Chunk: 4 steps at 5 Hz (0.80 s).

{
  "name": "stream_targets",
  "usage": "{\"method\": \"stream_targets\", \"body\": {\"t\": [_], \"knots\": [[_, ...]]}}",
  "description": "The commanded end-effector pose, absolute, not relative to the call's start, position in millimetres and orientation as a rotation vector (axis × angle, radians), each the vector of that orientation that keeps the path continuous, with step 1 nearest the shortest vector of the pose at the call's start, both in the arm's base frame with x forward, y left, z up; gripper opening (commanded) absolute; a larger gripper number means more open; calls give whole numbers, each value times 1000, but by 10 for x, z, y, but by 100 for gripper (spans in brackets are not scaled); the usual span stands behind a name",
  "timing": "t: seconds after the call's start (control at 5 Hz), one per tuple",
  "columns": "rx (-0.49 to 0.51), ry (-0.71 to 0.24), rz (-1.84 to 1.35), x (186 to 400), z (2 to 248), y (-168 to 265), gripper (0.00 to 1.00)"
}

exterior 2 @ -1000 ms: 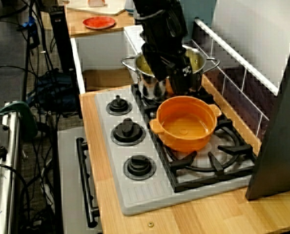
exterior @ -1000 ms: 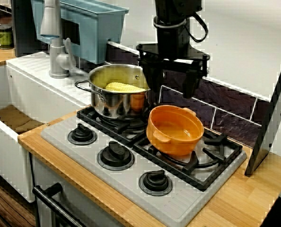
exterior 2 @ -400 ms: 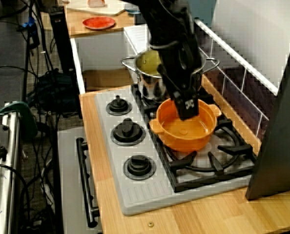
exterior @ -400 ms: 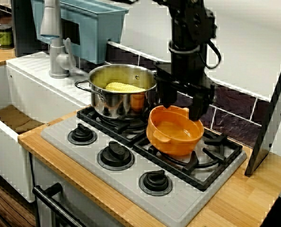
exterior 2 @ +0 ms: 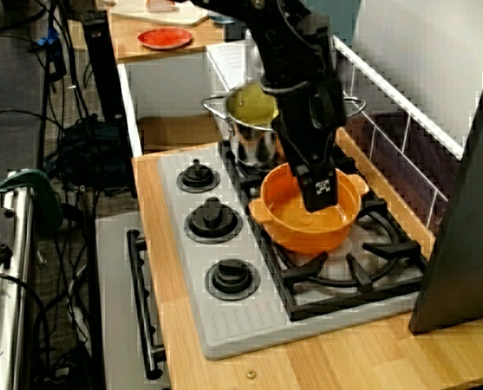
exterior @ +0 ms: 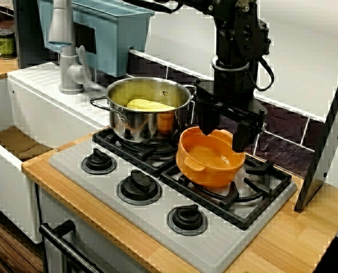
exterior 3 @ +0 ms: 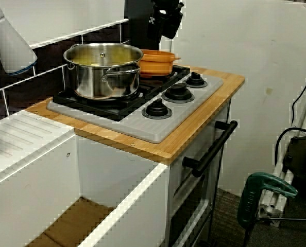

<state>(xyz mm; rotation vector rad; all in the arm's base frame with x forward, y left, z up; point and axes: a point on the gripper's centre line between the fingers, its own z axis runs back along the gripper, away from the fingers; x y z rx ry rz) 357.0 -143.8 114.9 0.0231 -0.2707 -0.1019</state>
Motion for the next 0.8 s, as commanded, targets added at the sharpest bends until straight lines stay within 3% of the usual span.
{"method": "stream_targets", "body": {"t": [0.0,0.6], "knots": [[10,-303,-99,3579,1134,-1528,100],[19,-297,-75,3577,948,-1590,100]]}}
